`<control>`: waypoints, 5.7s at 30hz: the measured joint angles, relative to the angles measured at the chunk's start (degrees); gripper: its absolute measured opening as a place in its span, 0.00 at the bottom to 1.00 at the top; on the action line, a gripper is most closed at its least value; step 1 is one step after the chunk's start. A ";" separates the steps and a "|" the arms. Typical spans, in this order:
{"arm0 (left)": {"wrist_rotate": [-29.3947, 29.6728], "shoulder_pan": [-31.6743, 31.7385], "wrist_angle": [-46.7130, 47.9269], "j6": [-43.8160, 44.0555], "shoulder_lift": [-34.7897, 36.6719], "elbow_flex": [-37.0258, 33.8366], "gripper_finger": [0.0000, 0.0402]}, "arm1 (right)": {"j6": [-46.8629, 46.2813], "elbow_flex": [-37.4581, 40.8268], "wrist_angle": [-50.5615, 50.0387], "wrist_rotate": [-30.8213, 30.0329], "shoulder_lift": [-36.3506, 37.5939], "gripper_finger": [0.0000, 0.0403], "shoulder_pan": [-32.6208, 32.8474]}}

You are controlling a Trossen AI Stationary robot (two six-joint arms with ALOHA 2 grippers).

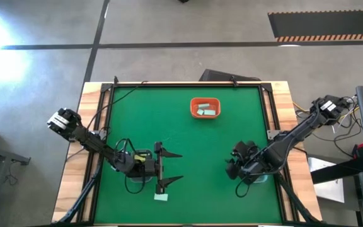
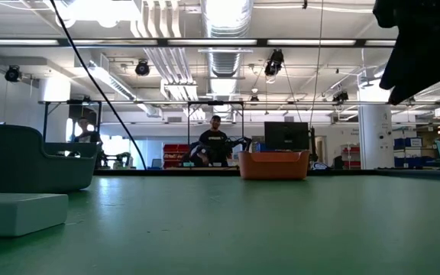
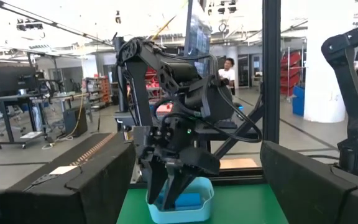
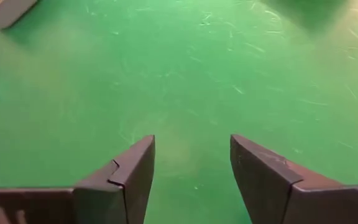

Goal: Sort & place blocks by color
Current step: Put the light blue block into the orange bin

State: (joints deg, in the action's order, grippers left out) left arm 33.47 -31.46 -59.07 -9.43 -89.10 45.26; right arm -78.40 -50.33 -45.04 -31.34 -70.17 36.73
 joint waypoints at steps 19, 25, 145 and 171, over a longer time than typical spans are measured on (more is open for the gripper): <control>0.00 -0.04 0.11 0.01 0.00 -0.31 0.82 | 1.08 0.07 0.90 0.23 -2.69 0.46 0.00; 0.00 -0.04 0.15 0.00 0.00 -0.39 0.82 | 2.49 0.07 0.95 -0.14 -2.69 0.46 0.00; -9.38 4.67 15.78 -4.79 -3.43 5.13 0.29 | 107.98 14.67 123.35 -2.53 -18.03 0.48 -1.53; -9.44 6.64 13.09 -5.99 -3.43 5.33 0.29 | 102.80 11.08 122.32 6.59 -21.47 0.55 -8.62</control>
State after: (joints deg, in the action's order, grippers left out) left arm 24.03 -24.82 -45.98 -15.42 -92.53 50.59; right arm 24.40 -39.24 77.28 -24.75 -91.64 28.11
